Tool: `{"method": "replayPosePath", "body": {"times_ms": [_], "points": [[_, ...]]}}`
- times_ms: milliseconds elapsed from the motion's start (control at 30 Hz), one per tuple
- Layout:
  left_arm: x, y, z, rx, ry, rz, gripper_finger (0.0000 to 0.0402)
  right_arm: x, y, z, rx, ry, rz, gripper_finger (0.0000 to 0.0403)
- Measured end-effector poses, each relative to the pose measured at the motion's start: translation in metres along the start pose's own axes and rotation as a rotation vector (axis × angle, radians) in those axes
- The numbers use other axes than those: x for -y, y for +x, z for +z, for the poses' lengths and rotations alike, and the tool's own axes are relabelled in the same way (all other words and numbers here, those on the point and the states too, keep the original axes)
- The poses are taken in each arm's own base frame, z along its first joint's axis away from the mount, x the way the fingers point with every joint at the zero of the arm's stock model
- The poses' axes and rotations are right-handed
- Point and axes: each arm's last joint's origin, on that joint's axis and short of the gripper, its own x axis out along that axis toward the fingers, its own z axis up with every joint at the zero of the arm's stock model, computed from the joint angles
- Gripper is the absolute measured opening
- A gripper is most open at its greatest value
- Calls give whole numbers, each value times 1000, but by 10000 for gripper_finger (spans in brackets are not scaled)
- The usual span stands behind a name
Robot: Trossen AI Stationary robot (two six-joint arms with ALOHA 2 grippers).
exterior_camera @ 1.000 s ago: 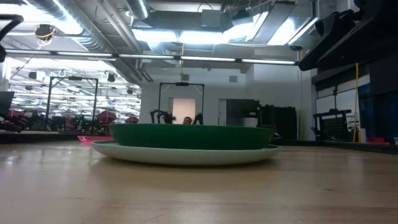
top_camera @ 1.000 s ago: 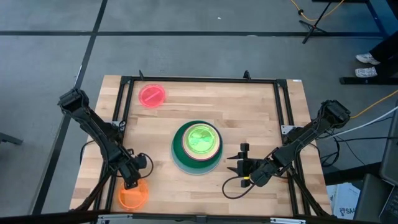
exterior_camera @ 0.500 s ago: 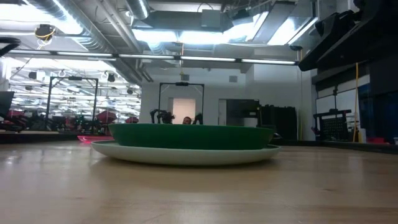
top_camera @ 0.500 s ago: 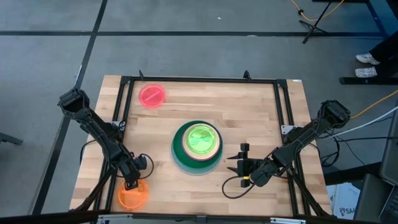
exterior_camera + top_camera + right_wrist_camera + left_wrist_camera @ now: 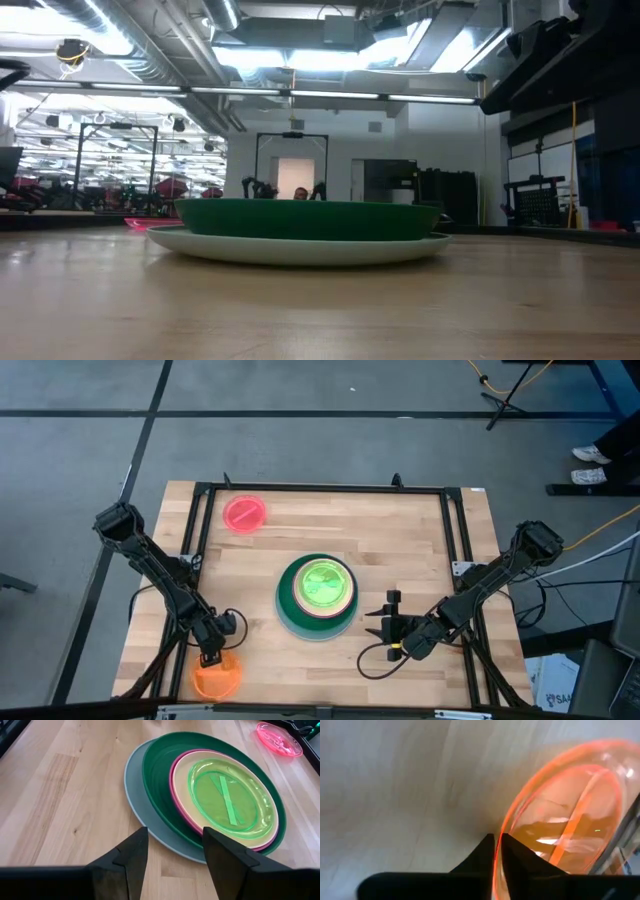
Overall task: Stack plastic plates
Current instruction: Stack the transparent orange plate on top of the transparent green plate
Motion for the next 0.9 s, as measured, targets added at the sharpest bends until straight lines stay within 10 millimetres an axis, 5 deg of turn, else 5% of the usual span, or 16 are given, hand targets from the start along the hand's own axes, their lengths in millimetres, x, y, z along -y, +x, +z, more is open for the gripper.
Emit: {"method": "replayPosePath", "body": {"times_ms": [467, 900], "points": [[18, -11, 9, 48, -62, -100, 2, -1, 0, -1, -12, -2, 24, 182], [51, -52, 52, 354, -152, -195, 2, 0, 0, 0, -4, -54, -1, 182]]}}
